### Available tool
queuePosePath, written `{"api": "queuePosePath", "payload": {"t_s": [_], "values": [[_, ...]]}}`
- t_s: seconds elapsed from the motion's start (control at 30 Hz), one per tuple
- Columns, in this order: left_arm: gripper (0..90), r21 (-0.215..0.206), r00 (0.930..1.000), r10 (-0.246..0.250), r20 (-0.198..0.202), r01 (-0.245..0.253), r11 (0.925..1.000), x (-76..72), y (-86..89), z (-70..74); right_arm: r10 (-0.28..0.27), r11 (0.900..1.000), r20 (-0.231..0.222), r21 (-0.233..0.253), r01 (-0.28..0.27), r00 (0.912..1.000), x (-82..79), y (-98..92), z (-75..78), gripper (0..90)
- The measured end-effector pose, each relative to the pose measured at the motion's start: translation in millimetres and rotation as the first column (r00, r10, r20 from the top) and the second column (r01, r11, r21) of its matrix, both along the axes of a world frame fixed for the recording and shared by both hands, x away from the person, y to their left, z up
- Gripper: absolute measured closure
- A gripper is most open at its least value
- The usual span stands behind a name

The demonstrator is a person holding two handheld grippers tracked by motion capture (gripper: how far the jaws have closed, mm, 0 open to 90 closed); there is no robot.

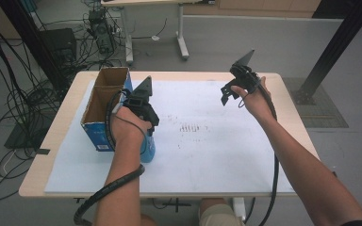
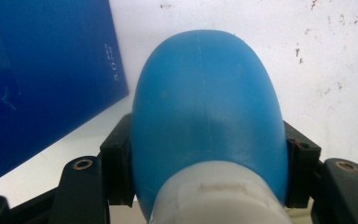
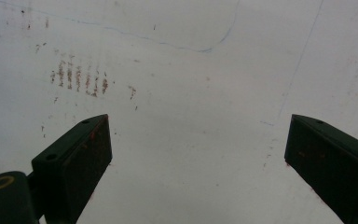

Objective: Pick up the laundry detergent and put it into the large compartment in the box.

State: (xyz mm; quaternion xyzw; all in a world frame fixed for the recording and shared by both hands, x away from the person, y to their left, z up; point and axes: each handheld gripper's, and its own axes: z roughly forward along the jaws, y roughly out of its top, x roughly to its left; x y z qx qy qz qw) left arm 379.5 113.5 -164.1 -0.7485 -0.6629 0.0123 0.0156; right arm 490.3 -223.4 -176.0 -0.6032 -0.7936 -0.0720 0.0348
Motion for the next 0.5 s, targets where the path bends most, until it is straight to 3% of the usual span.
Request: {"api": "queuePosePath", "payload": {"t_s": [0.5], "values": [[37.5, -0.003, 1.0, 0.003, 0.003, -0.003, 1.0, -0.6, 1.0, 0.0, 0.001, 1.0, 0.0, -0.002, -0.001, 1.0, -0.4, 1.5, 0.4, 7.1]]}}
